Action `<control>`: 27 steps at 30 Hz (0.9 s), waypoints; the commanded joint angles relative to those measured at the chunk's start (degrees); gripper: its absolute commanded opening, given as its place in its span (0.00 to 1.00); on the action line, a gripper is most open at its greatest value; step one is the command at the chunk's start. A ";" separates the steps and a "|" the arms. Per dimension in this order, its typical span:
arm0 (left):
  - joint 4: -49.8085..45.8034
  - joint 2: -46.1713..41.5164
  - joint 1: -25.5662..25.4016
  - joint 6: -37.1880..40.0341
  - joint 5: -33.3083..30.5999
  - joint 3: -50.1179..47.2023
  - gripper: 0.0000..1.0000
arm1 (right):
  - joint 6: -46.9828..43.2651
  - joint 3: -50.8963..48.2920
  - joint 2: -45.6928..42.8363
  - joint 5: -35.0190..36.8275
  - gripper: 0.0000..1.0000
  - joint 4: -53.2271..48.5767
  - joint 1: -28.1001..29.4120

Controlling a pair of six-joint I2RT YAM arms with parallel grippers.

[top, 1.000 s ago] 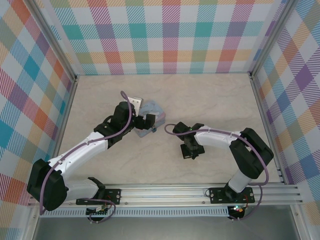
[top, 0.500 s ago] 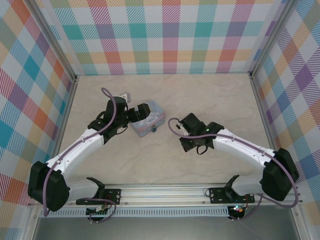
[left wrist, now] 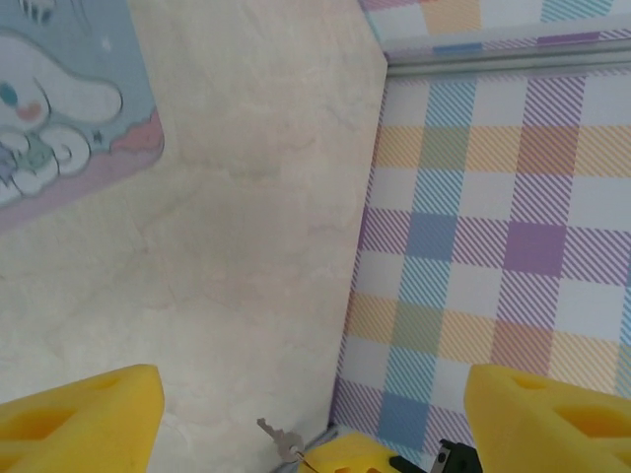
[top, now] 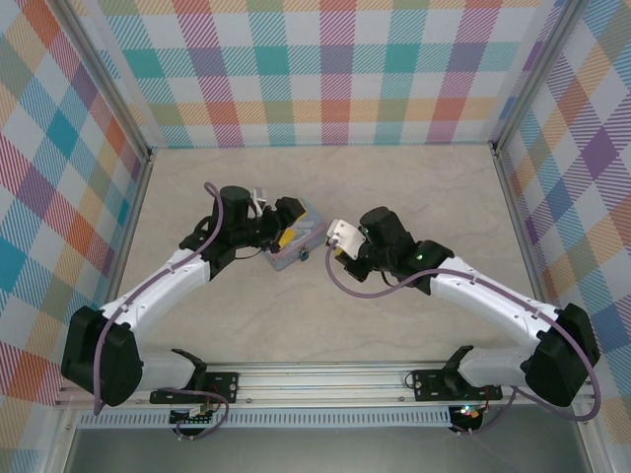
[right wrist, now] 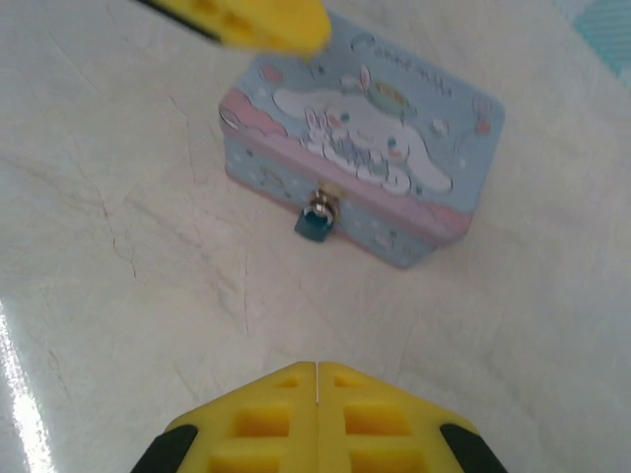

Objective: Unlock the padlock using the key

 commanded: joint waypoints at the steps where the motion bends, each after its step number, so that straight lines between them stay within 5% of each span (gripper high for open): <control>1: 1.26 0.53 -0.88 -6.40 6.30 1.10 0.76 | -12.31 2.52 0.33 -6.35 0.00 7.11 0.21; 11: 2.84 2.68 -4.84 -12.06 10.59 0.75 0.63 | -18.43 5.36 4.05 -10.88 0.00 8.48 0.01; 27: 4.39 4.80 -6.69 -14.40 11.89 -0.20 0.56 | -18.21 5.73 5.40 -13.23 0.00 10.01 -0.17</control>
